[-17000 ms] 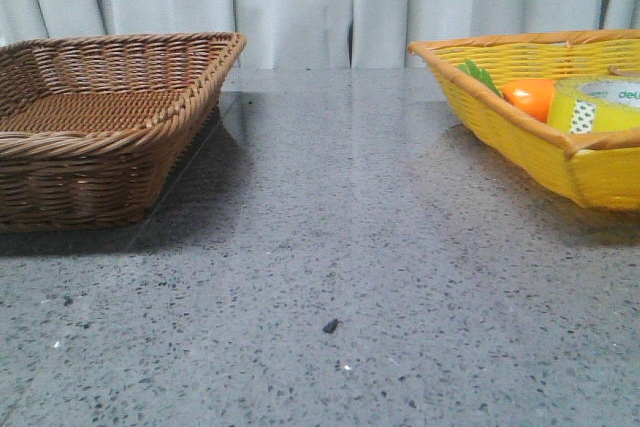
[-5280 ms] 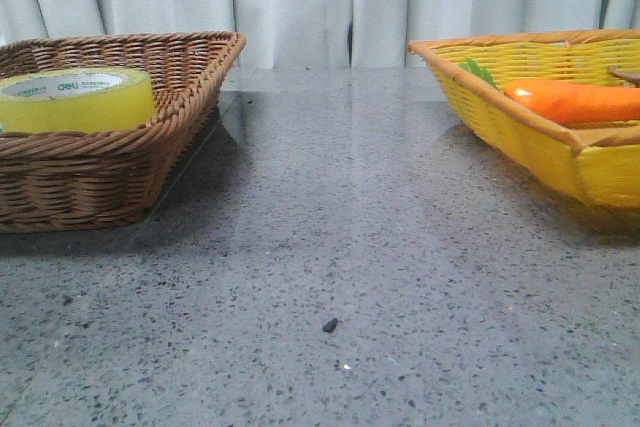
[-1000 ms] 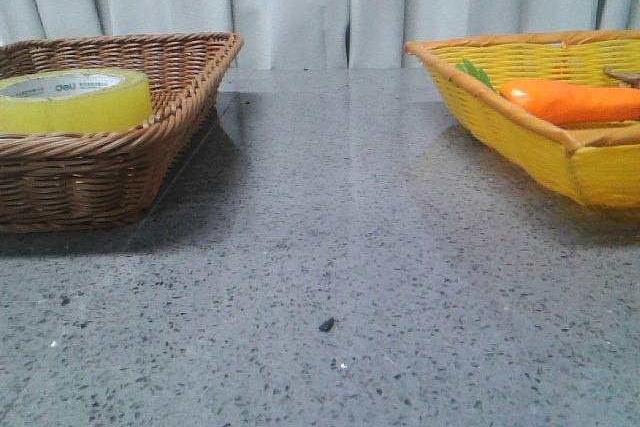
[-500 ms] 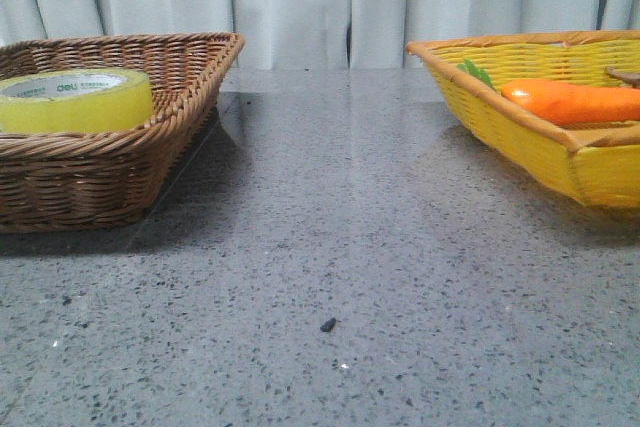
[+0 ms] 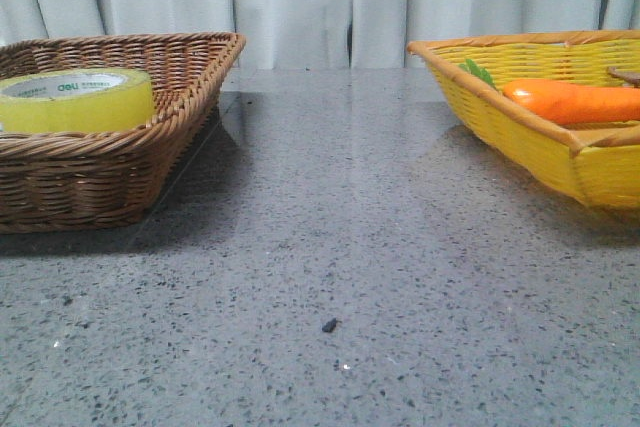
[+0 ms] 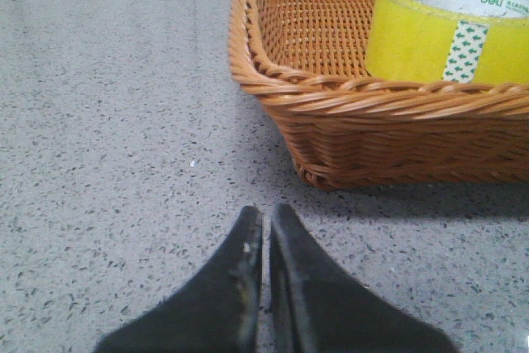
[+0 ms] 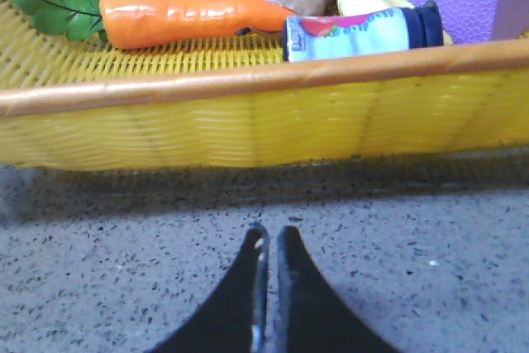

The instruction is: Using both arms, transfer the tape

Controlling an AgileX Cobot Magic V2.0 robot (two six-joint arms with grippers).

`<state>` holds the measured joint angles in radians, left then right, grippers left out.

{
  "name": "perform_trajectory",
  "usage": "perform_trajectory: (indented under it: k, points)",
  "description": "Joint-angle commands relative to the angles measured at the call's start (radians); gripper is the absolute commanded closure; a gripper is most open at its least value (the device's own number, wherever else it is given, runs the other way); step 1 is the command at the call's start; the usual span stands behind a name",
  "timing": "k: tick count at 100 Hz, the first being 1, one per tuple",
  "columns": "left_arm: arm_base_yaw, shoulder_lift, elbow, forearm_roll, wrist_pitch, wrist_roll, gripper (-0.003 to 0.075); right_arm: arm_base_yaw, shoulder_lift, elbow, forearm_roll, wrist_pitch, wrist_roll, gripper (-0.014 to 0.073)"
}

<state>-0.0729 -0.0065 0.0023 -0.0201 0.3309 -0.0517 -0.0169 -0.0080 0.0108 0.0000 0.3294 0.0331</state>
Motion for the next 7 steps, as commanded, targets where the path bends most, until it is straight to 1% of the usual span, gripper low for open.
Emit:
perform_trajectory:
  k: [1,7]
  points:
    - [0.003,-0.029,0.011,0.000,-0.053,-0.011,0.0741,-0.005,-0.023,0.020,0.000,-0.015,-0.014,0.0668]
    - [0.003,-0.029,0.011,0.000,-0.053,-0.011,0.0741,-0.005,-0.023,0.020,0.000,-0.015,-0.014,0.0668]
